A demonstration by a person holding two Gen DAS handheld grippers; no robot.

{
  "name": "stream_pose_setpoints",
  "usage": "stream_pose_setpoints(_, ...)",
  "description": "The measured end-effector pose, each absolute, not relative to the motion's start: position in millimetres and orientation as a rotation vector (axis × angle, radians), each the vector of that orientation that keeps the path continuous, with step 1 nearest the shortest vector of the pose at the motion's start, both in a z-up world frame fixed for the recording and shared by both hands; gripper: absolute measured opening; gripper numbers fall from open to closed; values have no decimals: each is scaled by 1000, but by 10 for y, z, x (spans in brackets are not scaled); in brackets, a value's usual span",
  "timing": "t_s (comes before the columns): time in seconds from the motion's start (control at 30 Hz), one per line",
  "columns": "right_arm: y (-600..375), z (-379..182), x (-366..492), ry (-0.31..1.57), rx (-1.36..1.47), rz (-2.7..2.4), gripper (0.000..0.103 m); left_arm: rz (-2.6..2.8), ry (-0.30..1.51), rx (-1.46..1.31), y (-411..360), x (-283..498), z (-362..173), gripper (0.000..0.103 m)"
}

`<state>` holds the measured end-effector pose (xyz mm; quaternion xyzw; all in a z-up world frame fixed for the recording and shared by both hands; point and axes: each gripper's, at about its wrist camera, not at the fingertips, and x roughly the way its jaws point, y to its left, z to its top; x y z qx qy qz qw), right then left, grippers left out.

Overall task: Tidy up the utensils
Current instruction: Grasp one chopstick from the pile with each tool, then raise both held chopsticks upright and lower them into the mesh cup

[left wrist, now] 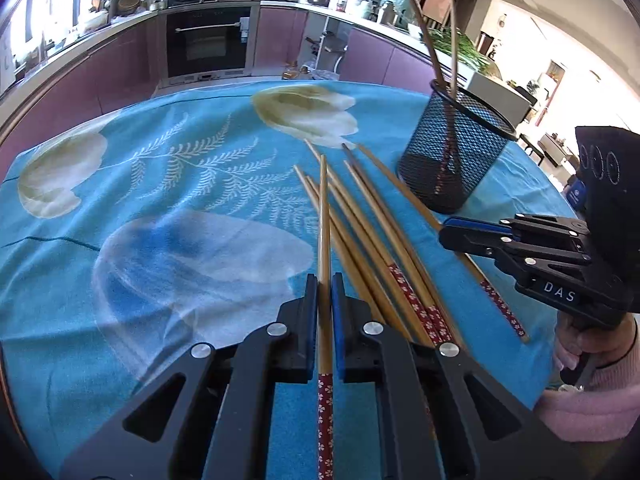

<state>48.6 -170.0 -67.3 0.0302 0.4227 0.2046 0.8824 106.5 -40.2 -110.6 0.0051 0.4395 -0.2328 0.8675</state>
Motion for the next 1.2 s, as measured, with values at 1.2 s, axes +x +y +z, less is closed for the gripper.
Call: stream_pose_setpoints(1.2, -1938, -147, 318, 716, 85, 447, 6, -642, 821, -24, -384, 1066, -537, 8)
